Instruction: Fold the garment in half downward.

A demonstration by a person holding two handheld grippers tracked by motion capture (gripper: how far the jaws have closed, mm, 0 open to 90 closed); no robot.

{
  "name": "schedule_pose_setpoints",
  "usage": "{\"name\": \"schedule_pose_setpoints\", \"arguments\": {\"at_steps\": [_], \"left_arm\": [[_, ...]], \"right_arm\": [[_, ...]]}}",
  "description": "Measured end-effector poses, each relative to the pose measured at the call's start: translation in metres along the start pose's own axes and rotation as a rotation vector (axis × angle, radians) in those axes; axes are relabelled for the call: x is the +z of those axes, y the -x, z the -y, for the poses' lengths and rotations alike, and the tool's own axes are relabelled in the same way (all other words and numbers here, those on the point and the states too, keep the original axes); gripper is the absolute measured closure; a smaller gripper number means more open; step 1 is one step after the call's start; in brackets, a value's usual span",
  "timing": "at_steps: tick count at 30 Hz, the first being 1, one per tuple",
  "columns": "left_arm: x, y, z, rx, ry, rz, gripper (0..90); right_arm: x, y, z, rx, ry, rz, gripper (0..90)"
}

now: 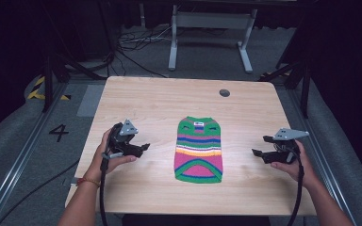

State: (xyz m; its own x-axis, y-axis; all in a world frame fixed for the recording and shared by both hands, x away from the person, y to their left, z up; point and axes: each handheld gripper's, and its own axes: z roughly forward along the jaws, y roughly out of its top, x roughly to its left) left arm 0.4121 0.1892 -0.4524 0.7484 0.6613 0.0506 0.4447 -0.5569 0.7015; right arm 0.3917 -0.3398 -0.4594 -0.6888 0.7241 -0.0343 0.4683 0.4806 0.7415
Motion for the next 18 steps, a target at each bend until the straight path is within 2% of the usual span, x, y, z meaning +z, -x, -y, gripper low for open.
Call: {"name": "schedule_pose_setpoints", "arguments": {"at_steps": [3,5,10,18], "left_arm": [[0.004,0.001,-0.007,0.012,0.011,-0.004,21.5],[0.008,0.001,-0.01,0.003,0.012,0.011,21.8],[0.017,0.003,-0.017,0.01,0.028,0.024,21.8],[0.039,0.006,-0.031,0.021,0.02,0.044,23.2]], "right_arm": [[0.006,-0.002,-0.01,-0.008,0.011,-0.009,24.7],[0.01,-0.002,-0.015,-0.015,0.009,-0.013,25.1],[0.02,-0.004,-0.026,-0.021,0.015,-0.023,25.3],[0.042,-0.009,-0.046,-0.034,0.03,-0.057,28.5]]}}
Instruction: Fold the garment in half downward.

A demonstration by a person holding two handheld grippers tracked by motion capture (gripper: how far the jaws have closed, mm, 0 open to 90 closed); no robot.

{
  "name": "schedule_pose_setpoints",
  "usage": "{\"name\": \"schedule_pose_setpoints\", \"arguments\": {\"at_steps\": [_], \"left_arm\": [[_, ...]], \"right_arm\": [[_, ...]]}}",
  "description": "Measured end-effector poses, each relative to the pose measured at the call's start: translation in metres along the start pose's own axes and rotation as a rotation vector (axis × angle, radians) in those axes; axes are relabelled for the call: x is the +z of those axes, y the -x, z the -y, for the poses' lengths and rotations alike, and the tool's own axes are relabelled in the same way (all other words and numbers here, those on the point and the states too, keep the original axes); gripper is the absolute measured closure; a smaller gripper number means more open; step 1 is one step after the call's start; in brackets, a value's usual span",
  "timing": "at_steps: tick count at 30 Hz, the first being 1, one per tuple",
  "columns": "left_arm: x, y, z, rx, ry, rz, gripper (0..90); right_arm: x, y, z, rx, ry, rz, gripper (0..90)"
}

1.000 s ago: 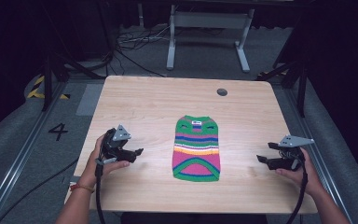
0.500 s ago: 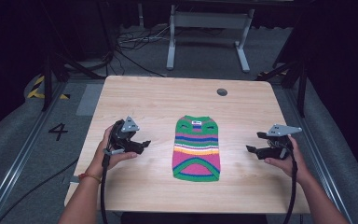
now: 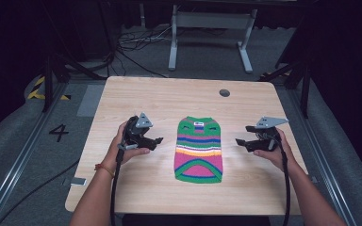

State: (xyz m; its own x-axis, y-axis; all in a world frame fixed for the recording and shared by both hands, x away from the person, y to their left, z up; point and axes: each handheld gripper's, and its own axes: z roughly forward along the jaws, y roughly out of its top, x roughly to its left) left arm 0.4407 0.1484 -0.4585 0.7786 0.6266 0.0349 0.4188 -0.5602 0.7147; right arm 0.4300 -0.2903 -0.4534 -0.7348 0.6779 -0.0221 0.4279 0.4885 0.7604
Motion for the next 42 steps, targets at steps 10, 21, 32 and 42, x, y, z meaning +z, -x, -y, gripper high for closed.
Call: {"name": "schedule_pose_setpoints", "arguments": {"at_steps": [10,21,32,42], "left_arm": [[0.026,-0.006,-0.014,-0.002,-0.015,0.015,25.8],[0.054,-0.015,-0.033,-0.02,-0.016,0.033,30.4],[0.081,-0.017,-0.06,-0.052,-0.014,0.036,33.1],[0.107,-0.012,-0.07,-0.088,-0.061,-0.001,36.1]], "right_arm": [[0.03,0.0,-0.018,0.002,-0.008,-0.008,33.2],[0.057,0.011,-0.033,0.049,-0.003,0.019,39.0],[0.084,0.013,-0.042,0.05,-0.026,0.033,51.2],[0.105,0.022,-0.042,0.1,-0.034,0.022,59.1]]}}
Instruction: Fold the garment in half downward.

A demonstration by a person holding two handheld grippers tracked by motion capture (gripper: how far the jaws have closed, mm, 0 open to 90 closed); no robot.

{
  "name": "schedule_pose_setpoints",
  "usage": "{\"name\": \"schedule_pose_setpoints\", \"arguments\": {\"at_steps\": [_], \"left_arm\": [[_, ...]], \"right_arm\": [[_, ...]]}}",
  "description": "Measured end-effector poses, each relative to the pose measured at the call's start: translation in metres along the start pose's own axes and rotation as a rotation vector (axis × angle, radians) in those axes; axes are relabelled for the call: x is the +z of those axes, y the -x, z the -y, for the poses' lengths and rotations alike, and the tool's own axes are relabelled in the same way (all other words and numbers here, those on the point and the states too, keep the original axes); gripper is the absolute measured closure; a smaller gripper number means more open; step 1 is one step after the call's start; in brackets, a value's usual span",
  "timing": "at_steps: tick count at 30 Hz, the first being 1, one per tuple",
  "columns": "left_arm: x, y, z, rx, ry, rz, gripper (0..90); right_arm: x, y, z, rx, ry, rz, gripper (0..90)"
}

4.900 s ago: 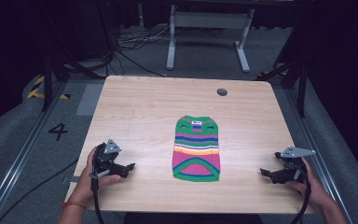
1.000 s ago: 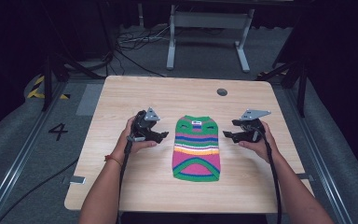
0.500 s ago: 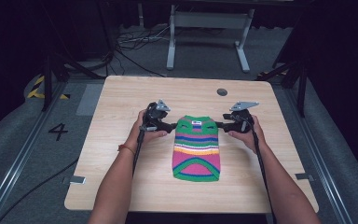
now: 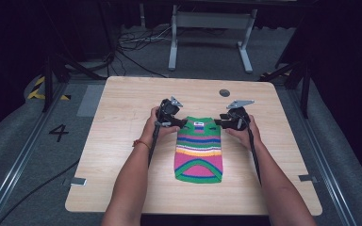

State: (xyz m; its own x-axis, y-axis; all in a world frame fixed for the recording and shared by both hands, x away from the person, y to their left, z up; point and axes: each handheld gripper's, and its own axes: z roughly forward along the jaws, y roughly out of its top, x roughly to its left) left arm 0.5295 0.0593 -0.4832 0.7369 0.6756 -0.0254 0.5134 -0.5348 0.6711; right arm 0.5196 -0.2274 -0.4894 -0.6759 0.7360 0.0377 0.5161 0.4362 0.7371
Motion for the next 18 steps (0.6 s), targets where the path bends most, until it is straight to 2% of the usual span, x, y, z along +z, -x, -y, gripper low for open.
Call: {"name": "schedule_pose_setpoints", "arguments": {"at_steps": [2,5,7,8,9,14,15,16,18], "left_arm": [[0.009,-0.001,0.0,-0.026,-0.008,0.001,37.2],[0.013,-0.002,0.0,-0.039,-0.002,-0.001,37.5],[0.017,-0.001,-0.001,-0.033,-0.01,-0.001,40.8],[0.02,-0.001,-0.001,-0.017,-0.034,-0.013,40.8],[0.022,-0.001,-0.001,-0.015,-0.04,-0.01,42.2],[0.024,-0.003,0.004,-0.051,-0.011,0.025,45.4],[0.023,-0.004,0.004,-0.04,-0.01,0.02,46.1],[0.023,-0.003,0.005,-0.049,-0.011,0.028,46.6],[0.023,-0.003,0.005,-0.052,-0.009,0.039,48.3]], "right_arm": [[0.003,0.001,0.0,0.006,-0.005,0.001,58.6],[0.004,0.001,-0.001,0.016,-0.003,-0.002,58.5],[0.006,0.0,-0.003,0.019,-0.001,-0.005,58.9],[0.007,-0.001,-0.003,0.023,0.0,-0.005,59.0],[0.009,-0.002,-0.003,0.021,-0.005,-0.002,59.2],[0.018,-0.003,-0.001,0.014,-0.031,0.006,59.5],[0.02,-0.003,0.0,0.016,-0.039,0.007,59.5],[0.022,-0.003,0.001,0.018,-0.039,0.003,59.4],[0.022,-0.001,0.002,0.041,-0.031,0.001,57.4]]}}
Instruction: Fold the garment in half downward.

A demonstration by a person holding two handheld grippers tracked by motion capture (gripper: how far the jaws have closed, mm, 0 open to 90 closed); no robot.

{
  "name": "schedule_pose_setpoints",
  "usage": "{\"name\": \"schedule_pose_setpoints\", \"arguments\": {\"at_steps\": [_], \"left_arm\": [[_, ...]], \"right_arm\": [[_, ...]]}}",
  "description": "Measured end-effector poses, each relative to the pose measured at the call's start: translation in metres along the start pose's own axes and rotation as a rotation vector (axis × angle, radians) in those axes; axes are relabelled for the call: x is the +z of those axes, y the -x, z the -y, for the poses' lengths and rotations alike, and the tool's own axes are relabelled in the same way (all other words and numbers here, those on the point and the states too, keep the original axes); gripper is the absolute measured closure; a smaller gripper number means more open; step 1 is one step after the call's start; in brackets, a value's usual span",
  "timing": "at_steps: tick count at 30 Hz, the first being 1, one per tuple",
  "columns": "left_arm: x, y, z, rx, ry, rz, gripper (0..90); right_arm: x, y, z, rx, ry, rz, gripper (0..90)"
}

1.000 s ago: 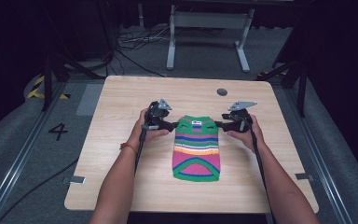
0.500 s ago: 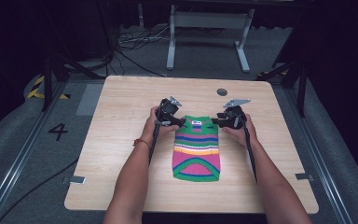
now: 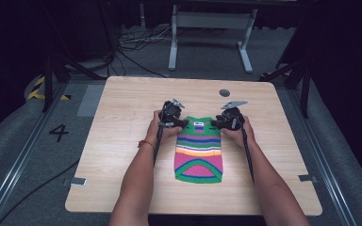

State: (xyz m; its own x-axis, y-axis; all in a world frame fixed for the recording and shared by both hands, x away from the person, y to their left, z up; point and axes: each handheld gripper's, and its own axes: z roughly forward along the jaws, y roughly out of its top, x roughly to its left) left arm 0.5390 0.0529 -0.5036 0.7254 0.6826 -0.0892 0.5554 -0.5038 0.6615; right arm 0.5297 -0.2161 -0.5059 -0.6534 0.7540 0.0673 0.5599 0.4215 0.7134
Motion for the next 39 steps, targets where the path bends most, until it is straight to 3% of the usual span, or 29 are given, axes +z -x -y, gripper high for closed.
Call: {"name": "schedule_pose_setpoints", "arguments": {"at_steps": [4,8,14,16,18,24,27,39], "left_arm": [[0.0,0.002,-0.001,0.016,-0.003,0.012,54.7],[-0.001,0.005,-0.003,0.029,-0.021,0.042,69.4],[0.0,0.01,-0.005,0.035,-0.028,0.035,80.9],[-0.001,0.012,-0.005,0.054,-0.033,0.022,82.4],[-0.001,0.013,-0.005,0.048,-0.035,0.02,82.6],[-0.005,0.015,-0.006,0.064,0.0,-0.025,83.2],[-0.012,0.016,-0.008,0.08,0.033,-0.033,83.2],[-0.046,0.026,-0.011,0.181,0.068,-0.042,83.1]], "right_arm": [[0.0,0.001,0.001,0.016,0.005,-0.006,59.5],[0.0,-0.002,0.0,-0.005,-0.009,-0.024,71.6],[0.0,-0.004,-0.001,-0.01,-0.012,-0.046,80.8],[0.0,-0.007,-0.002,-0.028,-0.018,-0.034,83.6],[0.0,-0.008,-0.002,-0.033,-0.019,-0.029,83.9],[-0.001,-0.011,-0.005,-0.067,-0.016,-0.012,85.0],[-0.007,-0.011,-0.008,-0.073,0.012,-0.018,85.1],[-0.04,-0.025,-0.024,-0.143,0.123,-0.054,85.1]]}}
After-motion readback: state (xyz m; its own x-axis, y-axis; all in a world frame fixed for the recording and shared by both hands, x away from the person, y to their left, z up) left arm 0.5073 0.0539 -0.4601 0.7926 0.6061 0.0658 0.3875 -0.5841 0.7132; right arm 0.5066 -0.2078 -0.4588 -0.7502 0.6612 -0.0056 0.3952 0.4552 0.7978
